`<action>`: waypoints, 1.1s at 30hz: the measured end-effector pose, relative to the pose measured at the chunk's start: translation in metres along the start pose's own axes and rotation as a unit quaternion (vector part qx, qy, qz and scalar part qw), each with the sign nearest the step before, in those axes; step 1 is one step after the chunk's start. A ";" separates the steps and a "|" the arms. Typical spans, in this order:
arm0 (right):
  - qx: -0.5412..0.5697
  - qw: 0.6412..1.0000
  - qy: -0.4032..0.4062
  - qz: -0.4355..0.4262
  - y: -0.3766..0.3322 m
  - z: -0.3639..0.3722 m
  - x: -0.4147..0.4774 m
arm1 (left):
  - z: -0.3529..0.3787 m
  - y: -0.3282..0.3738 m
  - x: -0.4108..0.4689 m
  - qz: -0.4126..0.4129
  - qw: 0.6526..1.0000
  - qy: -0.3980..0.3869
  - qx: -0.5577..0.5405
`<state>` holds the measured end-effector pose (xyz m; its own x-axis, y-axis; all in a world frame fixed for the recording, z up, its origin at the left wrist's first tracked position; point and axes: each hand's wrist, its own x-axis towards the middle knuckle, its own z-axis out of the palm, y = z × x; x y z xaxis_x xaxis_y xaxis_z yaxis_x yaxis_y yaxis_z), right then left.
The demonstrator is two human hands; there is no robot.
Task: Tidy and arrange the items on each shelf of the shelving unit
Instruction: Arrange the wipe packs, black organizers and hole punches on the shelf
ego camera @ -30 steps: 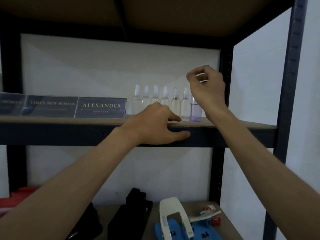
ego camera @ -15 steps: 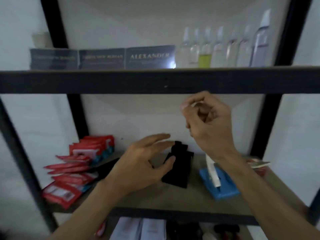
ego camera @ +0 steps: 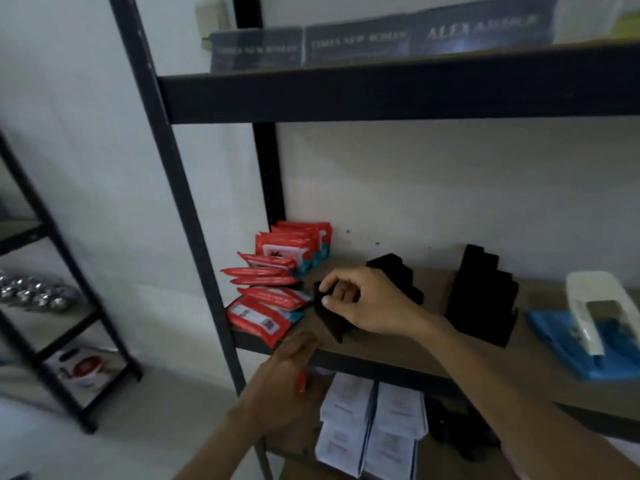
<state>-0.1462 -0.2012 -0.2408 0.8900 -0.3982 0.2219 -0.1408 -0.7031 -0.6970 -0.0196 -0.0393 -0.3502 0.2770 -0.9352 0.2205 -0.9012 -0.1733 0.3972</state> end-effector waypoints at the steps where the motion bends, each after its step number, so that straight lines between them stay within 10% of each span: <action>1: -0.009 1.000 -0.023 0.002 -0.003 0.011 0.010 | 0.006 -0.007 0.002 0.015 1.000 -0.008 0.025; 22: -0.277 0.953 -0.114 0.050 -0.005 0.138 0.103 | 0.082 -0.070 0.017 0.075 0.994 0.024 0.071; 33: -0.150 0.983 -0.098 0.032 0.002 0.096 0.105 | 0.060 -0.065 0.007 0.120 0.991 0.047 0.045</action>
<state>-0.0110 -0.1877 -0.2844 0.9375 -0.3468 0.0279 -0.2948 -0.8343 -0.4659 0.0207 -0.0529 -0.4280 0.0772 -0.9210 0.3819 -0.9695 0.0200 0.2442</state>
